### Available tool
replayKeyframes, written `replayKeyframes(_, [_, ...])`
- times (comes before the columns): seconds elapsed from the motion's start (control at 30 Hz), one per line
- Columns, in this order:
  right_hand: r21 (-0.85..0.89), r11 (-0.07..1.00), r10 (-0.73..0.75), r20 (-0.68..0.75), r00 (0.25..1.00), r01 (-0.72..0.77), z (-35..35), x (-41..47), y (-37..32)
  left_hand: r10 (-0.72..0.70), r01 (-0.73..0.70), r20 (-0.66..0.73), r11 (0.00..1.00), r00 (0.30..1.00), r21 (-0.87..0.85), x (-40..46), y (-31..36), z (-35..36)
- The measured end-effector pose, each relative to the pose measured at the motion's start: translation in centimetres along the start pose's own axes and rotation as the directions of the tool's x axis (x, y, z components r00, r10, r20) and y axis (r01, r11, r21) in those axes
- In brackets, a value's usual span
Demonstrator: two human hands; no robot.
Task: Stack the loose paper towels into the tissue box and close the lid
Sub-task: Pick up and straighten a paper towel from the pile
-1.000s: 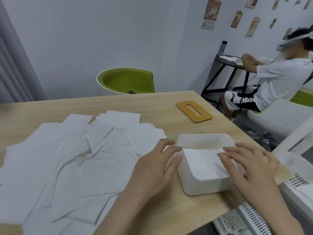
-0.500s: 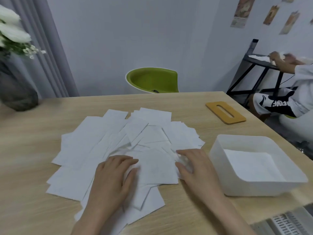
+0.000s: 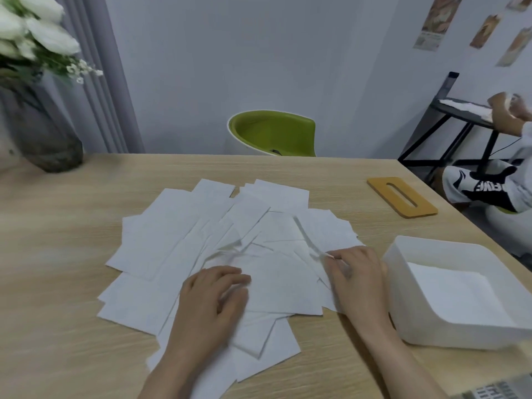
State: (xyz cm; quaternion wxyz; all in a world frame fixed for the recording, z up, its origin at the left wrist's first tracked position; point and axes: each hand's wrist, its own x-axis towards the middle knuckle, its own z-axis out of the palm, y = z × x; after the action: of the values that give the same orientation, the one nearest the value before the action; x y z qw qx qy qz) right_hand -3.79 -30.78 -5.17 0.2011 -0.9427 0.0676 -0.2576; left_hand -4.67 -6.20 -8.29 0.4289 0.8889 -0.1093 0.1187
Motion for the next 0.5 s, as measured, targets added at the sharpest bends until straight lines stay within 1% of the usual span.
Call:
replayKeyframes(0.13, [0.118,0.983,-0.132,-0.072,0.989,0.140,-0.1,-2.0,-3.4,-0.010,0.009,-0.012,0.999,1.000,-0.052,0.0,0.5,-0.2])
replayKeyframes(0.23, [0.198,0.946,-0.243,-0.083,0.966,0.255,0.2,-4.0,-6.2,-0.082,0.081,0.003,0.987,0.997,-0.136,0.1,1.0,-0.5])
replayKeyframes(0.4, [0.199,0.874,-0.419,-0.152,0.895,0.443,1.0,-6.5,-9.0,-0.178,0.170,-0.001,0.941,0.984,-0.292,0.1,1.6,-0.8])
replayKeyframes(0.5, [0.193,0.846,-0.468,-0.178,0.866,0.497,1.3,-7.2,-9.7,-0.241,0.222,-0.001,0.894,0.970,-0.390,0.2,1.7,-1.0])
